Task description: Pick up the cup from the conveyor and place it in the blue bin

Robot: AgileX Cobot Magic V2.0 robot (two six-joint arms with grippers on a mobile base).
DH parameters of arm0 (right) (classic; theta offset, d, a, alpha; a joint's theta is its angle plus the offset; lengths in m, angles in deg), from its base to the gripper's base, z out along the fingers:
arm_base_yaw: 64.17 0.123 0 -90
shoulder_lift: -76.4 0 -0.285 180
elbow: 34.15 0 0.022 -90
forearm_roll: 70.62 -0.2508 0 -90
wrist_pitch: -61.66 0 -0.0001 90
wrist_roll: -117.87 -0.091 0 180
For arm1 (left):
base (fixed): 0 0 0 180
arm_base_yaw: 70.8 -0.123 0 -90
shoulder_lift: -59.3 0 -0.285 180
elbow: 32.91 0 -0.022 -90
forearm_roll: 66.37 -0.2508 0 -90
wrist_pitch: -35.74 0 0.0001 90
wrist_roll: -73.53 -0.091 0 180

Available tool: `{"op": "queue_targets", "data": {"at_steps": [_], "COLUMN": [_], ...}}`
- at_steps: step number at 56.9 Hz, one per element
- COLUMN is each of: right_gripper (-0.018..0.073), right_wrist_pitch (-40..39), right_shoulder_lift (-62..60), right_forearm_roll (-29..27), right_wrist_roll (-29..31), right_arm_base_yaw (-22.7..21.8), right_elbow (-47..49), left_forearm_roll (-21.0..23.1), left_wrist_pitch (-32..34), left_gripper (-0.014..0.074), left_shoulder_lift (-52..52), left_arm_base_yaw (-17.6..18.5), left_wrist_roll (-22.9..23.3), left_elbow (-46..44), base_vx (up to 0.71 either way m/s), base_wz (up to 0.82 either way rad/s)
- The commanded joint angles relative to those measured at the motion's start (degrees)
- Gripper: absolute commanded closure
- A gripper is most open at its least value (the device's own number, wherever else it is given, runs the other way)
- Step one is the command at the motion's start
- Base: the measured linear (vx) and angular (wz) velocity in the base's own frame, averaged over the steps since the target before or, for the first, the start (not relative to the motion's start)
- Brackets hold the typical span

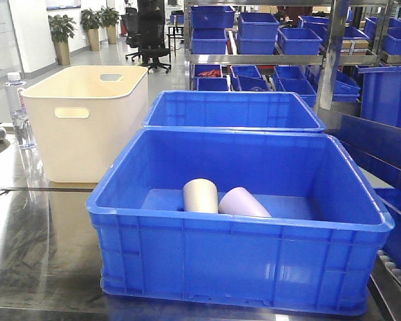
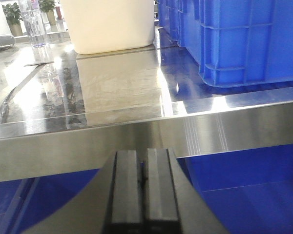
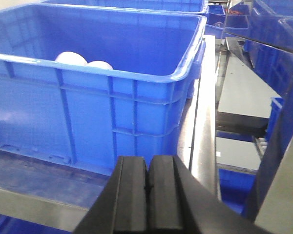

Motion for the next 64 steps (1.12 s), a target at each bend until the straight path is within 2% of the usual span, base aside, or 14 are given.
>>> {"op": "queue_targets", "data": {"at_steps": [1,8,13,21,29,32,44,64], "right_gripper": [0.0568,0.0568,0.0568,0.0568,0.0568,0.0568,0.0568,0.0568], "right_wrist_pitch": [-5.2,-9.8,-11.5,-13.4,-16.7,-12.4,-5.9,-5.6], "right_shoulder_lift": [-2.0,-11.3,-17.7,-25.5,-25.6,-25.6,-25.6,-25.6], "right_forearm_roll": [3.3,13.5,17.0,16.7,16.7,16.9,16.7,16.7], "right_wrist_roll": [-2.4,-11.4,-15.3,-15.9,-15.9,-15.9,-15.9,-15.9], "right_arm_base_yaw": [-0.9,-4.6,-7.2,-8.6,-8.6,-8.6,-8.6,-8.6], "right_elbow": [-1.4,-11.7,-17.8,-25.1,-30.6,-30.3,-30.3,-30.3], "left_forearm_roll": [0.1,0.1,0.1,0.1,0.1,0.1,0.1,0.1], "left_wrist_pitch": [4.5,4.5,4.5,4.5,4.4,4.4,4.2,4.2], "left_gripper": [0.0598,0.0598,0.0598,0.0598,0.0598,0.0598,0.0598,0.0598], "left_shoulder_lift": [0.3,0.3,0.3,0.3,0.4,0.4,0.4,0.4], "left_arm_base_yaw": [-0.1,-0.1,-0.1,-0.1,-0.1,-0.1,-0.1,-0.1], "left_wrist_roll": [0.3,0.3,0.3,0.3,0.3,0.3,0.3,0.3], "left_elbow": [0.7,0.7,0.7,0.7,0.7,0.7,0.7,0.7], "base_vx": [0.0,0.0,0.0,0.0,0.0,0.0,0.0,0.0], "base_wz": [0.0,0.0,0.0,0.0,0.0,0.0,0.0,0.0]}}
